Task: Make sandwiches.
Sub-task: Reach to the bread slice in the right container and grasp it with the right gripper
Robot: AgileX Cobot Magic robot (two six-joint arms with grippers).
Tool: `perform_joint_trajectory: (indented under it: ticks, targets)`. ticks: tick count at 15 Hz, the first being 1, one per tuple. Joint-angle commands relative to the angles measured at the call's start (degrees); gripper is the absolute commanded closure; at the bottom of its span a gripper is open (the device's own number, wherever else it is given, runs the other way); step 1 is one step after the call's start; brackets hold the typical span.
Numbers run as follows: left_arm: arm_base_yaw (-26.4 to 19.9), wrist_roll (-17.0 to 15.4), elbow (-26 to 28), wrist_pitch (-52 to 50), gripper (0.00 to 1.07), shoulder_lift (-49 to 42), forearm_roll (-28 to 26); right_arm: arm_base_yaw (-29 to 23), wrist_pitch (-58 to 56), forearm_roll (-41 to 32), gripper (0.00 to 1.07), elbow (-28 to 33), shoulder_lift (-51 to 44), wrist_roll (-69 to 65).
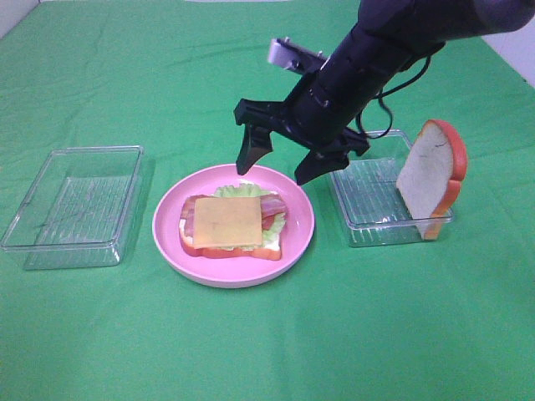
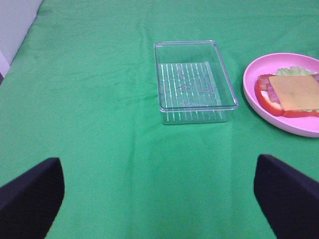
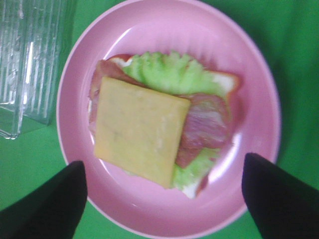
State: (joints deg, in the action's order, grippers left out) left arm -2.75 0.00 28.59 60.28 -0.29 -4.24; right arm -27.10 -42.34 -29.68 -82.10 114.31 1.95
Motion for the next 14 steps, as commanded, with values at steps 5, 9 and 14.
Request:
perform_joint_trajectory:
  ticks: [5, 9, 14]
  targets:
    - [0.0, 0.0, -0.06, -0.57, 0.1, -1.43, -0.57, 6.02, -12.03, 28.36, 0.22, -0.46, -17.07, -18.74]
    - [0.0, 0.0, -0.06, -0.57, 0.1, -1.43, -0.57, 16.9, -21.6, 28.53, 0.22, -4.76, -16.39, -13.12]
    - [0.0, 0.0, -0.06, -0.57, 0.1, -1.43, -0.63, 20.05, -27.22, 26.7, 0.22, -9.4, -7.05, -8.08]
